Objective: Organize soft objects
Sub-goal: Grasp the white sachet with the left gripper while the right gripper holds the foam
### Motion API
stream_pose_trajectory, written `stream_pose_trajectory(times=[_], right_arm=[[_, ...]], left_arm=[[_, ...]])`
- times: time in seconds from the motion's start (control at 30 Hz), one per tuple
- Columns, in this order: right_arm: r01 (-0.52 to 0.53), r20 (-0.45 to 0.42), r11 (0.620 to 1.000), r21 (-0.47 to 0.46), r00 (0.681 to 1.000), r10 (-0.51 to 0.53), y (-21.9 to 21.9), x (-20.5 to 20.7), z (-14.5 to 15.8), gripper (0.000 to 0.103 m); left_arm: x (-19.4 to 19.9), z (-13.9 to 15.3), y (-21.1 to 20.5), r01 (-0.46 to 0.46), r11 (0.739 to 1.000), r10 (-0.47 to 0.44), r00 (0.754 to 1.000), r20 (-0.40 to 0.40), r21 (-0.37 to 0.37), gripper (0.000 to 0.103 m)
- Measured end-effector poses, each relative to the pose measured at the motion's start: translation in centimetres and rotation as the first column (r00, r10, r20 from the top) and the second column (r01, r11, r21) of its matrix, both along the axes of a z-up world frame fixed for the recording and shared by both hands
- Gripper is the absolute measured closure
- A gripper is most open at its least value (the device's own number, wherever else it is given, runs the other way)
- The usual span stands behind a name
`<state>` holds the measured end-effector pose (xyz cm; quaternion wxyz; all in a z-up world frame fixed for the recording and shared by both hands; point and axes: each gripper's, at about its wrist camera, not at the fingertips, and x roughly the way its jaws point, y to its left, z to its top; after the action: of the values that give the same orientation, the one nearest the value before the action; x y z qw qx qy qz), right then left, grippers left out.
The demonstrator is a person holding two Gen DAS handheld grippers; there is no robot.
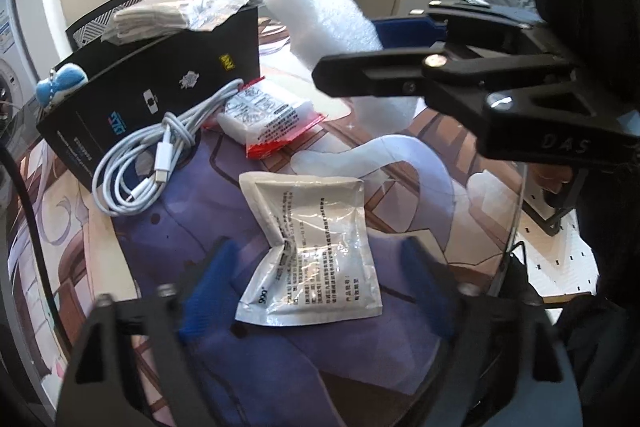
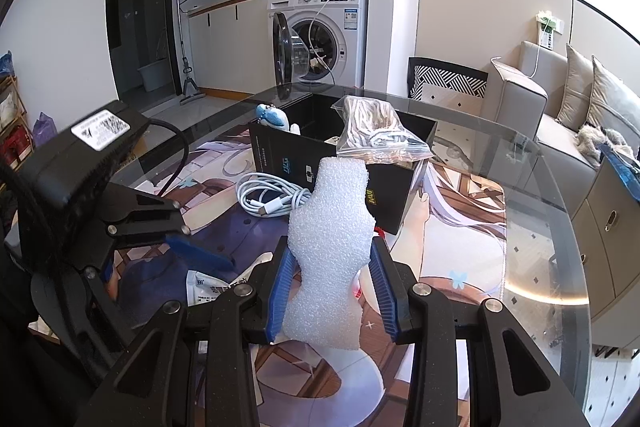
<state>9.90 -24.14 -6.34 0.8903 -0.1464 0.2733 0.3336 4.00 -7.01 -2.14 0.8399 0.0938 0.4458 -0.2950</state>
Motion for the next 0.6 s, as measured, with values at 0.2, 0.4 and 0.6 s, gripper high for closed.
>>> stream_pose_trajectory(times=[0.2, 0.4, 0.6], right_arm=[[0.004, -0.001, 1.000, 0.001, 1.000, -0.004, -0.1, -0.1, 0.1, 0.065], [0.008, 0.002, 1.000, 0.001, 1.000, -0.008, -0.1, 0.1, 0.1, 0.065], [0.004, 0.001, 1.000, 0.000, 1.000, -0.004, 0.0, 0.0, 0.2, 0.065]], left_arm=[[-0.4, -0.1, -0.8, -0.016, 0.998, 0.014, 0.999, 0.035, 0.059, 0.042], [-0.8, 0.3, 0.2, -0.020, 1.000, 0.020, 0.999, 0.049, 0.003, 0.071], [-0.7, 0.2, 1.8, -0.069, 0.996, 0.072, 0.996, 0.046, -0.060, 0.071]])
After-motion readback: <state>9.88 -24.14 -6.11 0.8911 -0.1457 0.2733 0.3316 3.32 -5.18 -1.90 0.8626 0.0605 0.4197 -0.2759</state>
